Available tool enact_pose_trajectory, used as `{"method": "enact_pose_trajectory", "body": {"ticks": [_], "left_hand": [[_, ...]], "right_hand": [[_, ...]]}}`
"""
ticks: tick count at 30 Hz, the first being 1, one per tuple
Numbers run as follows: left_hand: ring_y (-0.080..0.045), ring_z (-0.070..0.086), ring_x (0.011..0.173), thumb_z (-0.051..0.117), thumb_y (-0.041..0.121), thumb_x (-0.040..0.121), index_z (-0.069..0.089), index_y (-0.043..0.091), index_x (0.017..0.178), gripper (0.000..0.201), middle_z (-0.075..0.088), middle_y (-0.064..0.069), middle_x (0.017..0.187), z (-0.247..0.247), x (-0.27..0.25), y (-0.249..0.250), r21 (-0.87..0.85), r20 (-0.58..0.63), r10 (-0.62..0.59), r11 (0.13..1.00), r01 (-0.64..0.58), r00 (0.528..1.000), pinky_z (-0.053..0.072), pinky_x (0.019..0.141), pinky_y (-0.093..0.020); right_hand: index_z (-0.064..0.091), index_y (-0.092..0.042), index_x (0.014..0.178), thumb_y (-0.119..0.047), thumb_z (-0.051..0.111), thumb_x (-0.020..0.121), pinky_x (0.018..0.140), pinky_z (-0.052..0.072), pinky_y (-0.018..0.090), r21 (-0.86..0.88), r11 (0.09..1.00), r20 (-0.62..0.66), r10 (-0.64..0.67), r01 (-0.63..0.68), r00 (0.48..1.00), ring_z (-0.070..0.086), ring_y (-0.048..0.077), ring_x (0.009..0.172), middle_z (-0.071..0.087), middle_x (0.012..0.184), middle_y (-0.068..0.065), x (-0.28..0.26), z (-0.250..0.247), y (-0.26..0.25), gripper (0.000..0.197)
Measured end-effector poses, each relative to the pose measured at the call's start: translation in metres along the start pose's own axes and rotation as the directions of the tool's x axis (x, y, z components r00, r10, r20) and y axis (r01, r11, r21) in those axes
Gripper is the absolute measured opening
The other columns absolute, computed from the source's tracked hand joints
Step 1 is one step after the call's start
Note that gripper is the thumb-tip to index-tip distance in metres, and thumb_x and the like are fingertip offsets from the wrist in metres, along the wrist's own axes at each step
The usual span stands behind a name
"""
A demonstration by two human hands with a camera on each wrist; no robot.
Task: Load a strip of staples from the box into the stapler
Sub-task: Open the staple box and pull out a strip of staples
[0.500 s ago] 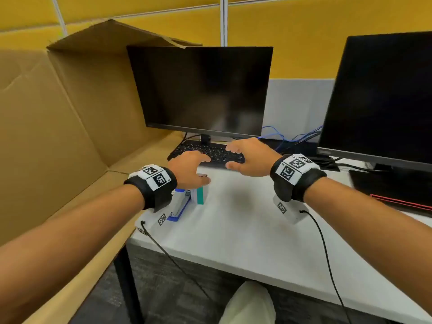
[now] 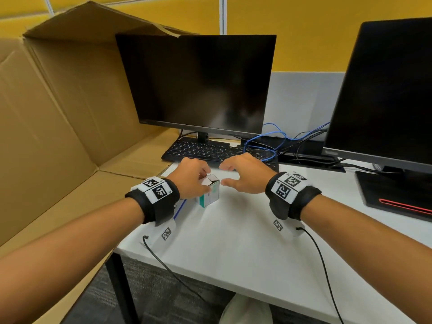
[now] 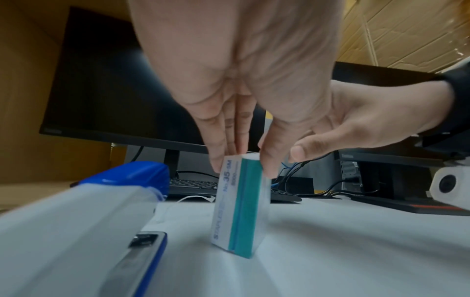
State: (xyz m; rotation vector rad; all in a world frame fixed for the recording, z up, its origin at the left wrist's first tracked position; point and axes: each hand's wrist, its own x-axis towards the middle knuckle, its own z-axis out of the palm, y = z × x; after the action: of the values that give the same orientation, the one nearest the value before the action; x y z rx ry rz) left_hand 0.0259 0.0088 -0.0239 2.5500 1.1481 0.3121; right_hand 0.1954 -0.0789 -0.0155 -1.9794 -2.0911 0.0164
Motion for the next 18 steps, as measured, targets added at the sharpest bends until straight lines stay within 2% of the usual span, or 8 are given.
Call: {"method": "enact_pose_trajectory", "body": {"ticks": [2, 6, 10, 12, 15, 18], "left_hand": [[-0.013, 0.060, 0.102, 0.078, 0.021, 0.078, 0.061, 0.016, 0.126, 0.051, 0.067, -0.003, 0.124, 0.000, -0.001, 0.003, -0.059, 0.008, 0.051, 0.997, -0.051, 0.999, 0.053, 0.084, -0.022], [-0.015, 0.065, 0.107, 0.080, 0.017, 0.077, 0.066, 0.016, 0.120, 0.046, 0.069, -0.001, 0.118, 0.001, -0.001, 0.006, -0.146, 0.009, 0.098, 0.985, -0.095, 0.995, 0.056, 0.088, -0.026], [-0.011, 0.066, 0.102, 0.082, 0.017, 0.074, 0.067, 0.016, 0.118, 0.046, 0.072, 0.001, 0.114, 0.001, 0.001, 0.007, -0.192, -0.013, 0.127, 0.973, -0.127, 0.992, 0.056, 0.086, -0.024], [-0.011, 0.066, 0.100, 0.083, 0.016, 0.073, 0.067, 0.017, 0.118, 0.048, 0.071, 0.002, 0.113, 0.002, 0.003, 0.007, -0.218, -0.012, 0.137, 0.966, -0.136, 0.990, 0.056, 0.082, -0.020], [-0.014, 0.069, 0.096, 0.083, 0.015, 0.073, 0.067, 0.021, 0.117, 0.047, 0.069, 0.004, 0.112, 0.002, 0.004, 0.004, -0.257, 0.000, 0.148, 0.956, -0.143, 0.989, 0.056, 0.075, -0.017], [-0.016, 0.069, 0.096, 0.081, 0.016, 0.075, 0.067, 0.024, 0.117, 0.045, 0.067, 0.004, 0.113, 0.003, 0.004, 0.000, -0.277, 0.017, 0.158, 0.950, -0.147, 0.987, 0.056, 0.072, -0.017]], "right_hand": [[0.062, -0.020, 0.124, -0.042, 0.065, 0.087, 0.091, 0.051, 0.041, 0.013, 1.000, 0.001, -0.012, 0.012, 1.000, 0.057, 0.020, 0.110, 0.067, 0.118, 0.000, 0.001, 0.005, 0.002, 0.042], [0.063, -0.024, 0.120, -0.044, 0.068, 0.084, 0.092, 0.049, 0.040, 0.054, 0.998, 0.010, -0.018, 0.018, 1.000, 0.058, 0.017, 0.106, 0.069, 0.113, -0.003, 0.003, 0.012, 0.007, 0.042], [0.059, -0.020, 0.125, -0.039, 0.075, 0.080, 0.090, 0.043, 0.025, 0.180, 0.984, 0.012, -0.006, 0.004, 1.000, 0.065, 0.010, 0.101, 0.071, 0.113, -0.004, 0.003, 0.012, 0.012, 0.051], [0.059, -0.018, 0.126, -0.039, 0.076, 0.080, 0.089, 0.038, 0.022, 0.217, 0.976, 0.009, 0.001, -0.003, 1.000, 0.067, 0.009, 0.096, 0.072, 0.109, -0.004, 0.002, 0.012, 0.014, 0.054], [0.060, -0.019, 0.123, -0.039, 0.077, 0.078, 0.094, 0.041, 0.025, 0.280, 0.959, 0.004, 0.032, -0.032, 0.999, 0.069, 0.008, 0.090, 0.073, 0.104, -0.005, 0.003, 0.016, 0.019, 0.052], [0.059, -0.019, 0.123, -0.034, 0.069, 0.086, 0.095, 0.050, 0.035, 0.311, 0.950, -0.015, 0.040, -0.033, 0.999, 0.069, 0.010, 0.090, 0.073, 0.103, -0.004, 0.003, 0.018, 0.022, 0.041]]}}
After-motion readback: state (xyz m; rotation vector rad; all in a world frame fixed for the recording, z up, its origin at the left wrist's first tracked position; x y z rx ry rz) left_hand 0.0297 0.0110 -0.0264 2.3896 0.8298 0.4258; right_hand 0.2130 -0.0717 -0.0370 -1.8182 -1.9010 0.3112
